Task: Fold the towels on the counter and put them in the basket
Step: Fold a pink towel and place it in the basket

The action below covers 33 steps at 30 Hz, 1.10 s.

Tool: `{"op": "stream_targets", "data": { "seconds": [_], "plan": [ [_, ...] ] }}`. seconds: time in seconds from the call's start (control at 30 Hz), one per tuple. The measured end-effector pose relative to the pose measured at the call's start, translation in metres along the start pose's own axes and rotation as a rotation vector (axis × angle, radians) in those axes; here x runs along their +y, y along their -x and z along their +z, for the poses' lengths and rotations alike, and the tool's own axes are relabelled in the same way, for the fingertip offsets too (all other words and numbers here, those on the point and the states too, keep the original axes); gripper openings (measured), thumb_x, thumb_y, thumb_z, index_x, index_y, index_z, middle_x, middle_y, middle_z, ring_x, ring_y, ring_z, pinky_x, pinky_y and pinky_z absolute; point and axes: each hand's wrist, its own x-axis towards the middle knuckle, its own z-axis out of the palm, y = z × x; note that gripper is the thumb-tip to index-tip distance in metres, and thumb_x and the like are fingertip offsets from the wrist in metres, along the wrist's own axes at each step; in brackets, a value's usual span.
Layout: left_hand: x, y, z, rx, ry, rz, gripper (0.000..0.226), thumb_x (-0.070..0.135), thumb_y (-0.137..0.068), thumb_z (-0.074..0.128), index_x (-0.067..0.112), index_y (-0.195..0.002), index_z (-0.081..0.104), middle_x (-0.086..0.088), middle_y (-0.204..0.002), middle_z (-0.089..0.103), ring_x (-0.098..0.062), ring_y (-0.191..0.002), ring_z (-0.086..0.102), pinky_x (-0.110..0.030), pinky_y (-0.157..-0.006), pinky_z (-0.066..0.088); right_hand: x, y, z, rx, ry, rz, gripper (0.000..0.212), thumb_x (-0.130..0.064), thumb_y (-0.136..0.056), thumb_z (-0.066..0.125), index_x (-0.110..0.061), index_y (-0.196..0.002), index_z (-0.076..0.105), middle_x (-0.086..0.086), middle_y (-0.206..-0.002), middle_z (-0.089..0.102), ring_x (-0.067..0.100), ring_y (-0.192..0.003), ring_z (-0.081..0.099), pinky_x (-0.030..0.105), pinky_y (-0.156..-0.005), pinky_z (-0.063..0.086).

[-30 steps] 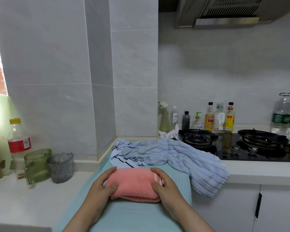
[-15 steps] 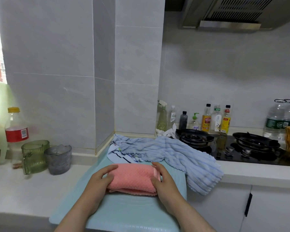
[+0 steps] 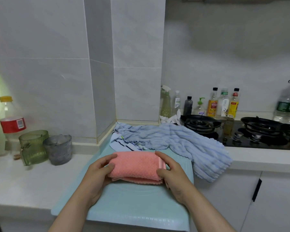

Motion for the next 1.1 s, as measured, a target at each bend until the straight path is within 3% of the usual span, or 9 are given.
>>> {"op": "stream_targets", "data": {
  "seconds": [0.1,0.4,0.53,0.63,0.73,0.87,0.97,1.1],
  "plan": [
    [0.002,-0.002,0.002,0.019,0.002,-0.027,0.04,-0.011,-0.09,0.039,0.009,-0.108,0.069,-0.013,-0.119,0.062,-0.028,-0.097,0.059,-0.049,-0.09,0.052,0.003,-0.002,-0.001,0.017,0.025,-0.019,0.054,0.011,-0.085,0.05,-0.032,-0.117,0.06,0.002,-0.095,0.063,-0.002,-0.045,0.05,0.01,-0.044,0.036],
    [-0.014,-0.012,-0.005,0.062,-0.222,0.046,0.047,-0.01,-0.088,0.054,0.032,-0.095,0.075,0.015,-0.106,0.072,-0.013,-0.088,0.069,-0.039,-0.087,0.053,0.015,-0.013,-0.006,-0.003,0.073,-0.028,0.052,0.009,-0.089,0.054,-0.029,-0.124,0.06,-0.005,-0.102,0.066,-0.008,-0.054,0.055,0.004,-0.052,0.038],
    [-0.009,-0.009,-0.002,0.098,-0.245,-0.006,0.048,-0.009,-0.085,0.059,0.035,-0.093,0.076,0.008,-0.105,0.073,-0.016,-0.082,0.067,-0.037,-0.086,0.052,0.015,-0.017,-0.007,0.015,0.082,0.042,0.055,0.01,-0.089,0.054,-0.032,-0.125,0.057,-0.012,-0.092,0.058,-0.01,-0.058,0.055,0.004,-0.057,0.039],
    [0.0,-0.007,0.0,0.099,-0.249,-0.064,0.044,-0.009,-0.087,0.059,0.031,-0.096,0.074,0.006,-0.107,0.072,-0.01,-0.079,0.07,-0.024,-0.078,0.055,0.008,-0.018,-0.005,0.007,0.09,0.122,0.058,0.011,-0.089,0.054,-0.033,-0.127,0.057,-0.006,-0.104,0.057,-0.01,-0.059,0.053,0.004,-0.058,0.04],
    [0.01,-0.012,0.001,0.082,-0.244,-0.189,0.045,-0.01,-0.087,0.058,0.031,-0.093,0.077,0.0,-0.114,0.068,-0.01,-0.079,0.069,-0.032,-0.079,0.057,-0.002,-0.022,-0.003,0.01,0.042,0.229,0.061,0.015,-0.086,0.052,-0.031,-0.125,0.059,0.005,-0.119,0.059,-0.009,-0.058,0.055,0.005,-0.056,0.041],
    [0.043,-0.02,0.007,0.038,-0.311,-0.261,0.044,-0.012,-0.088,0.055,0.028,-0.098,0.071,-0.01,-0.117,0.064,-0.005,-0.065,0.065,-0.025,-0.064,0.057,-0.037,-0.031,-0.003,0.016,0.008,0.324,0.066,0.014,-0.082,0.055,-0.041,-0.117,0.063,-0.004,-0.129,0.061,0.005,-0.096,0.066,0.015,-0.08,0.048],
    [0.076,-0.028,0.012,0.031,-0.277,-0.278,0.05,-0.011,-0.087,0.056,0.035,-0.093,0.074,-0.009,-0.104,0.066,-0.008,-0.059,0.057,-0.029,-0.067,0.056,-0.078,-0.036,-0.004,0.041,0.006,0.364,0.062,0.013,-0.083,0.055,-0.034,-0.124,0.06,-0.003,-0.119,0.063,-0.004,-0.068,0.06,0.01,-0.06,0.044],
    [0.127,-0.034,0.023,-0.023,-0.149,-0.3,0.04,-0.003,-0.082,0.067,0.035,-0.092,0.076,-0.007,-0.088,0.066,-0.017,-0.073,0.057,-0.033,-0.074,0.056,-0.13,-0.038,-0.009,0.094,-0.04,0.333,0.061,0.014,-0.083,0.055,-0.035,-0.119,0.062,-0.005,-0.103,0.065,-0.002,-0.056,0.054,0.012,-0.053,0.042]
  ]
}}
